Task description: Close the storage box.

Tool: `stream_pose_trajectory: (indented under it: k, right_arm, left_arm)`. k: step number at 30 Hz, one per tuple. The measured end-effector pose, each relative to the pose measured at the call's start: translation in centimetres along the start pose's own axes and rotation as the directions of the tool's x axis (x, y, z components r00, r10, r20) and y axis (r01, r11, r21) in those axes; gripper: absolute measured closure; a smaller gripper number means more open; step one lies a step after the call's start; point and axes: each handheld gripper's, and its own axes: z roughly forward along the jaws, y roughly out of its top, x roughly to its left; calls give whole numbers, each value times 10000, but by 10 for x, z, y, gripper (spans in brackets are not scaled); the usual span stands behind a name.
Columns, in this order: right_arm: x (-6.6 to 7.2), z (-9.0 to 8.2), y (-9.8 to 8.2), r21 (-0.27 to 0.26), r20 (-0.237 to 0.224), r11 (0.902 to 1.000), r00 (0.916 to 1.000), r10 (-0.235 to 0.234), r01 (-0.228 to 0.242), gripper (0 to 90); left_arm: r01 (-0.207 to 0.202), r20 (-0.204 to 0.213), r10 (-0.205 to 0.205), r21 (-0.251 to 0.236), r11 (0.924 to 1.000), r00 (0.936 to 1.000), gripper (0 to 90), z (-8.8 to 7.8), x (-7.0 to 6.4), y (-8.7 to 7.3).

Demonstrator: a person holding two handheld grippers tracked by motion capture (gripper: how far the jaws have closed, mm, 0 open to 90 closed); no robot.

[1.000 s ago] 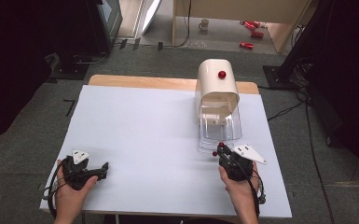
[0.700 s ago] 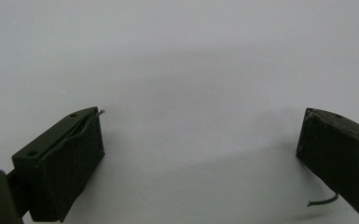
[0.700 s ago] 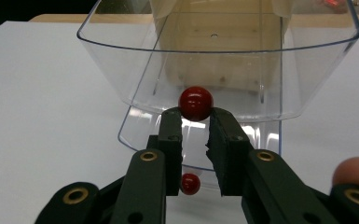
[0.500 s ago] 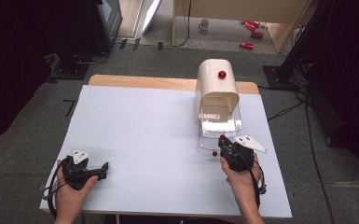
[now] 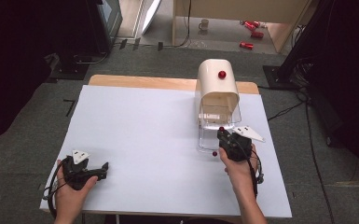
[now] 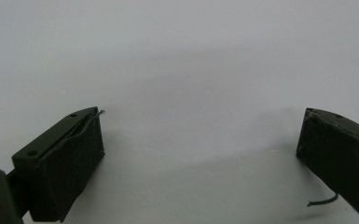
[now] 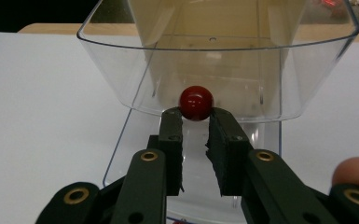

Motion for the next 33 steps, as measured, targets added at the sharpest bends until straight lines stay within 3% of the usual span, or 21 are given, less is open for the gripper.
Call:
stream_pose_trajectory:
  k: [15,21,27,33]
  right_arm:
    - [1,18,12,8,241,10000,9997,-49,49,817]
    - [-4,28,13,117,257,9995,9993,286,-289,815]
    - [-5,32,19,16,281,9998,9994,183,-183,815]
    - [-6,38,20,-80,217,9993,9991,377,-376,815]
  left_arm:
    - [-7,4,7,8,10000,10000,4,0,0,0]
    - [-14,4,14,10,10000,10000,4,0,0,0]
    - [-9,5,9,4,10000,10000,4,0,0,0]
    - [-13,4,13,10,10000,10000,4,0,0,0]
